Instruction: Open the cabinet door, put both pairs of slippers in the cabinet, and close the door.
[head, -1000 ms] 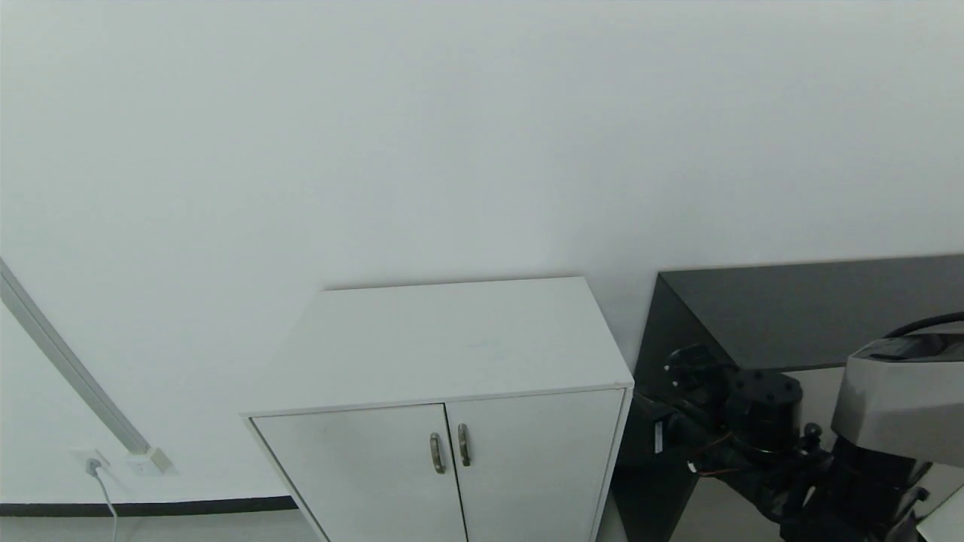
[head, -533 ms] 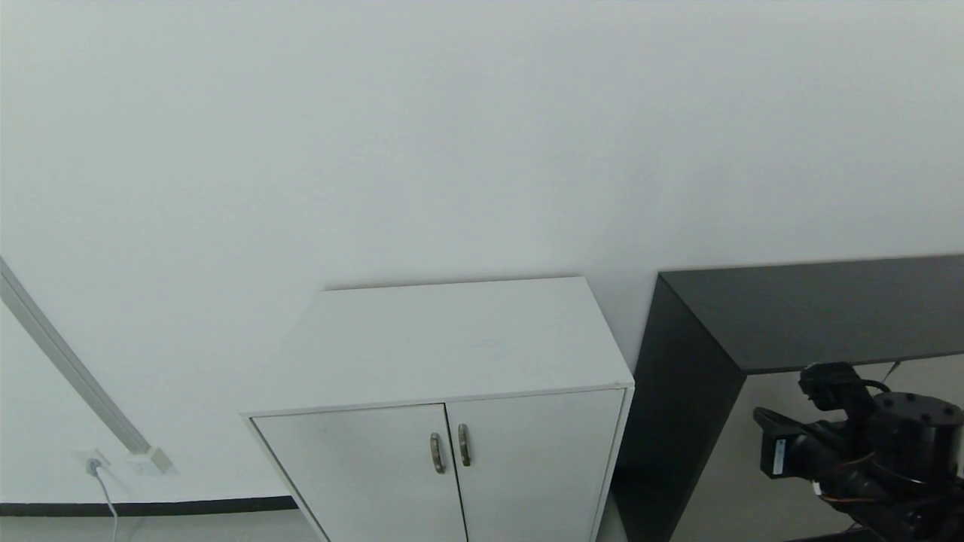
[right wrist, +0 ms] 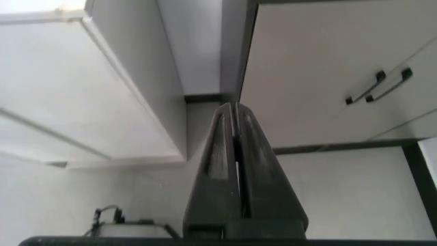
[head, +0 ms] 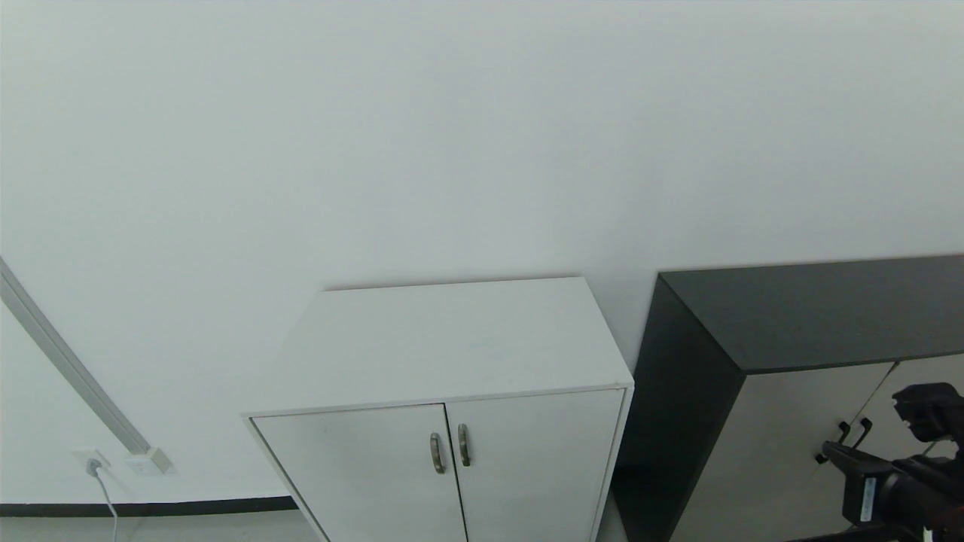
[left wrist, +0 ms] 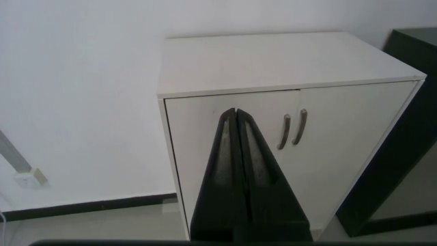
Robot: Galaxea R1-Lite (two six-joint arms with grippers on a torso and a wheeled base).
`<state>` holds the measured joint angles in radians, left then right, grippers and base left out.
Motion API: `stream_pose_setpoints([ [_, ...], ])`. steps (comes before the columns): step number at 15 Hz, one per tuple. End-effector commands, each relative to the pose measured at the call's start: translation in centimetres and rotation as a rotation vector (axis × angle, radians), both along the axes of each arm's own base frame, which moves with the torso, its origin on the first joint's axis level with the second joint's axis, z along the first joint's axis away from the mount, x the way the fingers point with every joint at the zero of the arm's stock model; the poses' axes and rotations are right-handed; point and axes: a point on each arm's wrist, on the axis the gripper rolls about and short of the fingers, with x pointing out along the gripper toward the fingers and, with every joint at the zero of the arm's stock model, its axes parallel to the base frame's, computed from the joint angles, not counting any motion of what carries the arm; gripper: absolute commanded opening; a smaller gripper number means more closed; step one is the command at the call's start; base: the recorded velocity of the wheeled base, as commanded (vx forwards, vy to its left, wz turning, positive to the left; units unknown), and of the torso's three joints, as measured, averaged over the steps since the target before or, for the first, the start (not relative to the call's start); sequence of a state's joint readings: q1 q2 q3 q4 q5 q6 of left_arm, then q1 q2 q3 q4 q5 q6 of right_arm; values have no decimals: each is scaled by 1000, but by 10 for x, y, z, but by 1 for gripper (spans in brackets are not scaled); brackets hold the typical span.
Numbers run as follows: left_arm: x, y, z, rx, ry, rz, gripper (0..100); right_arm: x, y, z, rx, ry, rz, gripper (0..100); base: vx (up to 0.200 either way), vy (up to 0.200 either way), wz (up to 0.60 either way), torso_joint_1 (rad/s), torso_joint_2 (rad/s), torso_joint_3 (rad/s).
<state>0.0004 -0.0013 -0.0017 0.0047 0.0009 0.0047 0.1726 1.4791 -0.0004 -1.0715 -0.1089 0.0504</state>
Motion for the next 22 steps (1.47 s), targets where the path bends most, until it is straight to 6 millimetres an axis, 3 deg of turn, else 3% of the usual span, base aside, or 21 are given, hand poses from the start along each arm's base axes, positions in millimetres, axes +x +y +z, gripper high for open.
stream_pose_setpoints([
  [1, 0, 0, 0, 0, 1, 2, 0, -37, -6, 20, 22, -74, 39, 0, 0, 0, 0, 0, 0, 0],
  [5, 0, 0, 0, -2, 1, 2, 0, -77, -11, 18, 38, -36, 76, 0, 0, 0, 0, 0, 0, 0],
  [8, 0, 0, 0, -2, 1, 2, 0, -116, -17, 8, 54, -38, 124, 0, 0, 0, 0, 0, 0, 0],
  [12, 0, 0, 0, -2, 1, 2, 0, -151, -24, -7, 51, -109, 125, 0, 0, 0, 0, 0, 0, 0],
  [18, 0, 0, 0, 0, 1, 2, 0, -167, -26, -8, 68, -250, 117, 0, 0, 0, 0, 0, 0, 0],
  [22, 0, 0, 0, -2, 1, 2, 0, -174, -26, -9, -62, -339, -131, 0, 0, 0, 0, 0, 0, 0],
])
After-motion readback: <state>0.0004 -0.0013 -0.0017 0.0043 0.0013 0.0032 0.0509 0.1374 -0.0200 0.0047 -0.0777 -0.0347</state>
